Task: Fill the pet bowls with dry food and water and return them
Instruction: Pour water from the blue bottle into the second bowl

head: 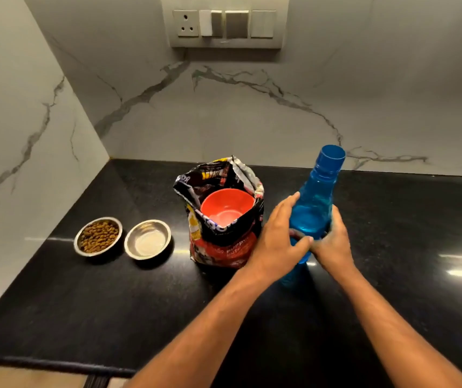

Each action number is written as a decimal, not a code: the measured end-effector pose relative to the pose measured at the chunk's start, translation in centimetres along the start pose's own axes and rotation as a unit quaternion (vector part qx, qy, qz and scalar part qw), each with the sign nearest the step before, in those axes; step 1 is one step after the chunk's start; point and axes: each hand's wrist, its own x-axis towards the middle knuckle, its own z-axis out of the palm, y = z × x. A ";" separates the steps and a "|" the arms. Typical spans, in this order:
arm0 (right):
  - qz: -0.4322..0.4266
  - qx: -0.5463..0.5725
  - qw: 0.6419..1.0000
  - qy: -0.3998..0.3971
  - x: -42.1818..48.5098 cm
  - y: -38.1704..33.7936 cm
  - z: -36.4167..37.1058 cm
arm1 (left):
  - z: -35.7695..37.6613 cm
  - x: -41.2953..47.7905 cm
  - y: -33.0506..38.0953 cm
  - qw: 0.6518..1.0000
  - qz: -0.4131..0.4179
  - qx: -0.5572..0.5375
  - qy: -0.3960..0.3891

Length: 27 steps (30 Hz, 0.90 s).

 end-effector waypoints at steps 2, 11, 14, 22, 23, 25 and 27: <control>-0.021 0.007 1.000 -0.001 -0.1 -0.2 0.0 | -0.1 -0.8 -0.1 1.000 0.003 -0.001 0.015; -0.066 0.048 0.997 -0.017 -4.7 -3.2 1.8 | -4.1 -6.0 0.7 0.994 0.036 -0.035 0.097; -0.082 0.036 0.995 -0.037 -6.4 -4.6 2.9 | -6.1 -8.0 0.4 0.990 0.042 -0.061 0.124; -0.075 0.043 0.995 -0.043 -9.9 -8.8 8.2 | -11.7 -12.8 -1.8 0.981 0.028 -0.133 0.140; -0.077 0.040 0.995 -0.038 -10.2 -9.2 8.9 | -12.4 -13.2 -2.1 0.980 0.026 -0.143 0.139; -0.079 0.035 0.996 -0.034 -10.8 -9.9 10.7 | -14.1 -13.9 -2.7 0.977 0.023 -0.162 0.139; -0.079 0.031 0.996 -0.037 -11.3 -10.4 12.4 | -15.8 -14.6 -3.5 0.975 0.022 -0.173 0.135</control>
